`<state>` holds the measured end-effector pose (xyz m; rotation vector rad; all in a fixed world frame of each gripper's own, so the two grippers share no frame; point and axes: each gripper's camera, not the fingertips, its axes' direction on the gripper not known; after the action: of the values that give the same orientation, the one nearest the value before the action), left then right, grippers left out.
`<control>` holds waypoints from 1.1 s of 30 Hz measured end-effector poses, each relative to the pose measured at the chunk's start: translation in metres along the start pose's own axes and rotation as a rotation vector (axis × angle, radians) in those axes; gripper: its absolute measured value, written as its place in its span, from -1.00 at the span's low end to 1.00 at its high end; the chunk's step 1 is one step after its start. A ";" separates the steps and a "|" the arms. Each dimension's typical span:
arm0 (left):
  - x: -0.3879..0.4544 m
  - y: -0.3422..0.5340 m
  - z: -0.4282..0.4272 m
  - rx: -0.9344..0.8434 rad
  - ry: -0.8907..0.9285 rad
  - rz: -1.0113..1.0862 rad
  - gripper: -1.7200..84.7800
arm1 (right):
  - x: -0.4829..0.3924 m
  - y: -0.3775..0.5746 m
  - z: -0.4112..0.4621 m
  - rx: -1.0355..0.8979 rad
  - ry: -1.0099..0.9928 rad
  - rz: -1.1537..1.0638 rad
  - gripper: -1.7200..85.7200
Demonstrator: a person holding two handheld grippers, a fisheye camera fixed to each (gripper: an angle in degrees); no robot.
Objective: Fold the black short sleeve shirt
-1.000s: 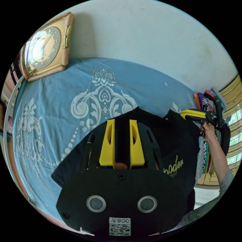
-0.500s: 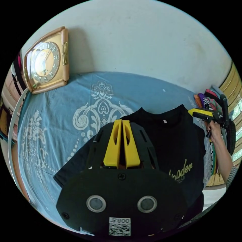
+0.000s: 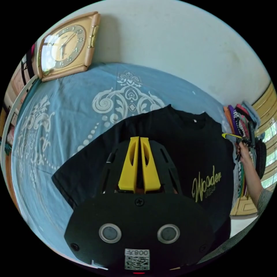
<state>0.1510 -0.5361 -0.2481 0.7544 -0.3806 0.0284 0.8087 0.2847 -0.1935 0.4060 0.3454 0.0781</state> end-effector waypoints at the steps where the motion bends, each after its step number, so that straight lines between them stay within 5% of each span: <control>1: -0.003 0.007 -0.011 0.017 -0.016 -0.005 -0.93 | 0.001 0.005 -0.004 0.011 0.044 0.007 -0.95; 8: -0.035 0.079 -0.074 0.086 -0.114 -0.034 -0.86 | 0.032 0.078 -0.028 0.072 0.222 0.056 -0.85; 12: -0.083 0.125 -0.089 0.053 -0.116 -0.211 -0.80 | 0.063 0.108 -0.009 0.004 0.162 0.131 -0.81; 19: -0.105 0.159 -0.112 0.042 -0.164 -0.267 -0.93 | 0.065 0.129 0.000 -0.042 0.271 0.092 -0.93; 29: -0.114 0.240 -0.172 0.062 -0.167 -0.292 -0.91 | 0.096 0.192 0.001 0.011 0.203 0.179 -0.96; 33: -0.113 0.300 -0.200 0.077 0.010 -0.245 -0.92 | 0.079 0.249 0.001 0.046 0.047 0.099 -0.96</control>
<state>0.0630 -0.1699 -0.2208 0.8725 -0.2768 -0.1840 0.8819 0.5239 -0.1183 0.4672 0.3739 0.1769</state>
